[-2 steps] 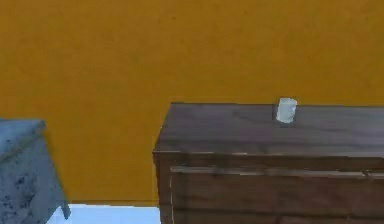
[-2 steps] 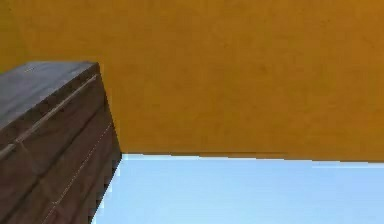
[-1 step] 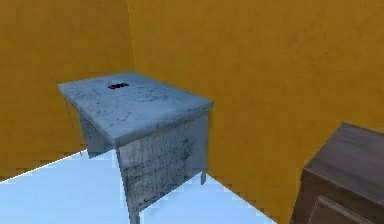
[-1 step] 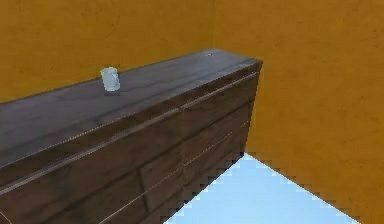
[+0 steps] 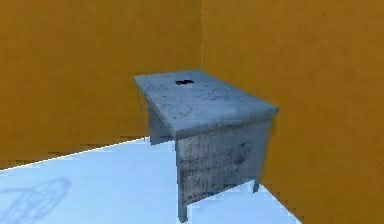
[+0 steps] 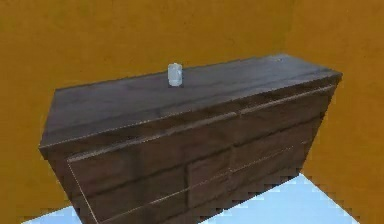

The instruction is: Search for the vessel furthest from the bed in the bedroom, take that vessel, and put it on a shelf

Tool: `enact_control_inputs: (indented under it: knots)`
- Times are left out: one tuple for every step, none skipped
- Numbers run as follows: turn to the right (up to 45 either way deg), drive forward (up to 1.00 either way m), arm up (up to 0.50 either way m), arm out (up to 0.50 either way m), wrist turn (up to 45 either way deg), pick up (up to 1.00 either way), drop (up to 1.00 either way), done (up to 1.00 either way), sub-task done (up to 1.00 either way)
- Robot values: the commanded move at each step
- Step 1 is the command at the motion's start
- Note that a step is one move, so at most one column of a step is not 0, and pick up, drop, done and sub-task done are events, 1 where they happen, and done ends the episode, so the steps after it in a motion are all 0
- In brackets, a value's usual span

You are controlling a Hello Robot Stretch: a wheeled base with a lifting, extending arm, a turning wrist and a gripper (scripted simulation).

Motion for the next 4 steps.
enact_control_inputs:
  knots:
    - [45.0, 0.00, 0.00, 0.00, 0.0, 0.00, 0.00, 0.00, 0.00]
    - [45.0, 0.00, 0.00, 0.00, 0.0, 0.00, 0.00, 0.00, 0.00]
    - [24.0, 0.00, 0.00, 0.00, 0.0, 0.00, 0.00, 0.00, 0.00]
    - [0.0, 0.45, 0.00, 0.00, 0.0, 0.00, 0.00, 0.00, 0.00]
